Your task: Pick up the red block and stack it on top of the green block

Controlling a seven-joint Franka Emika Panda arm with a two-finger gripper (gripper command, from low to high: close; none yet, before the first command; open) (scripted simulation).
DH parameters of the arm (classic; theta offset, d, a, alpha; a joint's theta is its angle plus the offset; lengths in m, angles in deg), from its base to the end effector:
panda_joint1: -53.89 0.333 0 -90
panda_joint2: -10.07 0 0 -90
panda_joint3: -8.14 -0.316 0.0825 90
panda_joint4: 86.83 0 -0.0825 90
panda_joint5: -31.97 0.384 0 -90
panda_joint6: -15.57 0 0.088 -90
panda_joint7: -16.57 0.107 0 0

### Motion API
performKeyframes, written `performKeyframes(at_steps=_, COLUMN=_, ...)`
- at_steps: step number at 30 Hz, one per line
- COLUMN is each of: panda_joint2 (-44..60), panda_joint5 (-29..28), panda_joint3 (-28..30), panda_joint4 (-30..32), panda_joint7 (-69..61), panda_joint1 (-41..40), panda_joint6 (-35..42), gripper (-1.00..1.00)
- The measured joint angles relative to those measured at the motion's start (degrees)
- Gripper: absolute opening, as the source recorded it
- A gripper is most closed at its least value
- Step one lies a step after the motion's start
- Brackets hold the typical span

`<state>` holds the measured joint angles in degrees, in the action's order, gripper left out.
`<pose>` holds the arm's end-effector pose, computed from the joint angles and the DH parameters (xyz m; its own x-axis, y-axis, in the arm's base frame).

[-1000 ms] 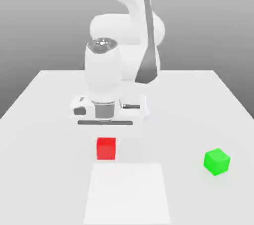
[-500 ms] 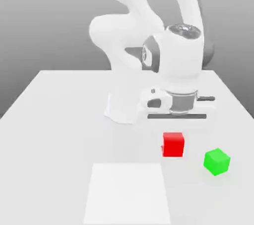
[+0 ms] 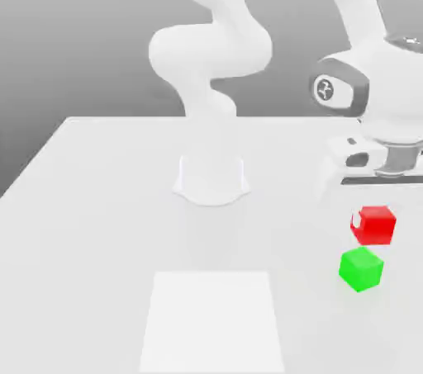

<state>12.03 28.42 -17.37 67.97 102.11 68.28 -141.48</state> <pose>0.3115 0.2657 0.2205 0.7385 -0.6742 0.0106 -0.6742 -0.7385 -0.0077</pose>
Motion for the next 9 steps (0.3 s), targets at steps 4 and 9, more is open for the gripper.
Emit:
performKeyframes(at_steps=4, panda_joint2=3.87, panda_joint5=-4.54, panda_joint3=1.8, panda_joint4=-0.04, panda_joint7=3.26, panda_joint1=0.97, panda_joint6=-3.31, gripper=-1.0)
performKeyframes(at_steps=9, panda_joint2=7.01, panda_joint5=-8.11, panda_joint3=3.94, panda_joint4=0.08, panda_joint7=5.78, panda_joint1=2.49, panda_joint6=-6.04, gripper=1.0)
